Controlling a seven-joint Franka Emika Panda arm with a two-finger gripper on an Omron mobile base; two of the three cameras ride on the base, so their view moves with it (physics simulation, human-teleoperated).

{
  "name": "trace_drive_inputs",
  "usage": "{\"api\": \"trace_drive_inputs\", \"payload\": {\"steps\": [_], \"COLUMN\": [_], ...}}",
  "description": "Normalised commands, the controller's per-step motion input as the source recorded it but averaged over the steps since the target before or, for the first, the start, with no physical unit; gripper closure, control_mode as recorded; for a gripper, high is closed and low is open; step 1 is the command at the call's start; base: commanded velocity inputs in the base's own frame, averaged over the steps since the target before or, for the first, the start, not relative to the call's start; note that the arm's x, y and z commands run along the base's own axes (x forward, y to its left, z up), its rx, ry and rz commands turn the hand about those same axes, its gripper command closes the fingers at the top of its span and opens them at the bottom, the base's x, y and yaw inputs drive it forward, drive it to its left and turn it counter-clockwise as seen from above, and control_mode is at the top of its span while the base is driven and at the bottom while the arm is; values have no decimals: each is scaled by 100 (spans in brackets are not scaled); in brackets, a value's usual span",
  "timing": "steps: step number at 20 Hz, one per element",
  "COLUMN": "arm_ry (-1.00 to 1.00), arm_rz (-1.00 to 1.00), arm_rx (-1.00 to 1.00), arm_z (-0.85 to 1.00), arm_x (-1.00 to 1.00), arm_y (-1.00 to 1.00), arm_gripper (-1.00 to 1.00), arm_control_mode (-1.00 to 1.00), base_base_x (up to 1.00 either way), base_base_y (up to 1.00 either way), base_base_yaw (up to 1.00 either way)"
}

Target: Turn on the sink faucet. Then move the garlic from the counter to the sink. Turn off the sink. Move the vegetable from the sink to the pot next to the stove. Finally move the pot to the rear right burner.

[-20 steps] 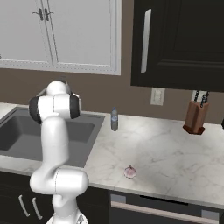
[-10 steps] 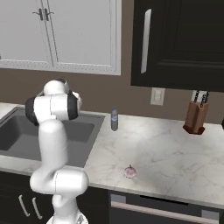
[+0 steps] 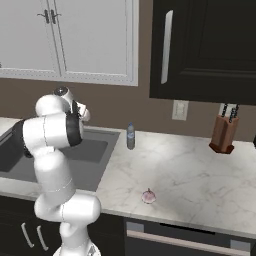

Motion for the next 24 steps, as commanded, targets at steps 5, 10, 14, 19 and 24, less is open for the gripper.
{"api": "trace_drive_inputs", "payload": {"steps": [5, 10, 14, 19, 24], "arm_ry": [2, 3, 5, 12, 14], "arm_rz": [-14, -12, -10, -7, -9], "arm_rx": [0, 0, 0, 0, 0], "arm_z": [31, 20, 3, 2, 5], "arm_x": [-78, -78, -70, -51, -31], "arm_y": [-30, -45, -52, -53, -65], "arm_gripper": [-100, -100, -100, -100, -100], "arm_control_mode": [-100, -100, -100, -100, -100], "base_base_x": [0, 0, 0, 0, 0], "base_base_y": [0, 0, 0, 0, 0], "base_base_yaw": [0, 0, 0, 0, 0]}}
